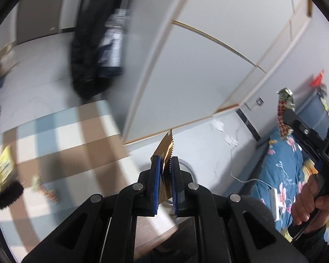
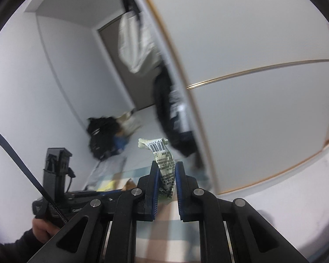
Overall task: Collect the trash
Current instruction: 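Carry both wrappers in both grippers over the white bin, then open the left gripper to drop the brown wrapper while the right gripper releases the barcode wrapper, then move both grippers back over the table, then close the right gripper on the red-white snack wrapper while the left gripper approaches the yellow bag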
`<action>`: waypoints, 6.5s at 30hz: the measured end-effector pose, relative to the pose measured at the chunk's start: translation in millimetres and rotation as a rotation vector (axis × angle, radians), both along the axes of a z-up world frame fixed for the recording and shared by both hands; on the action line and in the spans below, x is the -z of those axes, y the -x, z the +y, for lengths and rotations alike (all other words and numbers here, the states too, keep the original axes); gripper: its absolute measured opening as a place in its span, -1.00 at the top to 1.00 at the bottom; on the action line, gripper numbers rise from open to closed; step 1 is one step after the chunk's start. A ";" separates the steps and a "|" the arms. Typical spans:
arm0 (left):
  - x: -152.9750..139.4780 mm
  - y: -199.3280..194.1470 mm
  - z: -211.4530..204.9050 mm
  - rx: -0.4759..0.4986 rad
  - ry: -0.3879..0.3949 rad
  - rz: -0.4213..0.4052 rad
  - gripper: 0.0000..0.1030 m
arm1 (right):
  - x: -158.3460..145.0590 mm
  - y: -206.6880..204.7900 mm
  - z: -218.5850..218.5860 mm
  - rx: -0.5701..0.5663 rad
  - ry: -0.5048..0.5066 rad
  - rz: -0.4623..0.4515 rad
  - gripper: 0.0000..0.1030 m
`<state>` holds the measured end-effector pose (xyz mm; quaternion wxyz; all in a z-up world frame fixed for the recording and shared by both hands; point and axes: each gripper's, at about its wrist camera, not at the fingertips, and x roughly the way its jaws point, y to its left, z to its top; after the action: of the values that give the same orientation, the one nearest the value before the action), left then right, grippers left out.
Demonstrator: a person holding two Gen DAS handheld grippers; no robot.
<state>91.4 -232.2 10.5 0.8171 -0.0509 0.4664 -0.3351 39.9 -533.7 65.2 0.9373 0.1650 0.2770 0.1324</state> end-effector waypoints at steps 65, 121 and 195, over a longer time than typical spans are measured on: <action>201.0 -42.3 -227.5 0.357 -0.289 0.454 0.90 | 378.2 -30.3 -157.0 0.286 -0.306 0.747 0.11; 5.4 -9.2 35.1 -0.290 -0.186 -0.170 -0.55 | 66.1 -21.6 -24.0 0.211 0.089 0.145 -0.56; 117.5 -99.7 310.9 -0.662 -0.211 0.330 -0.75 | 209.0 -165.3 333.2 -0.699 0.321 0.449 0.83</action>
<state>191.1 78.7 -107.0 0.7957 -0.1674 0.5820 0.0094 205.2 -200.6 -143.7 0.7665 -0.0613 0.5300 0.3575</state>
